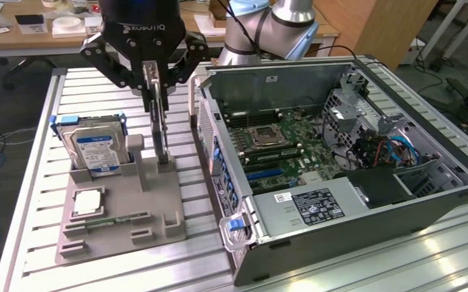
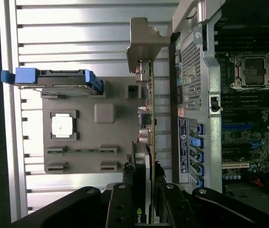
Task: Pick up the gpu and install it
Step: 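Pick up the gpu and move the gpu toward the slot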
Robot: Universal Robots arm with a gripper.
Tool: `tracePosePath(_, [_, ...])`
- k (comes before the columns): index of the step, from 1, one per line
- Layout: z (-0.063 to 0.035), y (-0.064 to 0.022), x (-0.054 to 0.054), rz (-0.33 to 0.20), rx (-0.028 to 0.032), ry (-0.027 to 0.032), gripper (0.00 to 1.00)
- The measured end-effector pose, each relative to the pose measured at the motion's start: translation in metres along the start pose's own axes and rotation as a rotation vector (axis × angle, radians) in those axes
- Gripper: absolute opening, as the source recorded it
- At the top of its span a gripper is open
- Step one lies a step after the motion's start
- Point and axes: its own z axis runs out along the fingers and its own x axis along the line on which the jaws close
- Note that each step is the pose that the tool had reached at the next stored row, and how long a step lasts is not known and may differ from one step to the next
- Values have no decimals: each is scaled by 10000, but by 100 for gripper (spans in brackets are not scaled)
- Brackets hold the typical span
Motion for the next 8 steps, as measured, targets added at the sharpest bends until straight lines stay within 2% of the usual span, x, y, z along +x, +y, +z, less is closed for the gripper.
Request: tracePosePath(8, [-1, 0, 0, 0, 5, 2, 27])
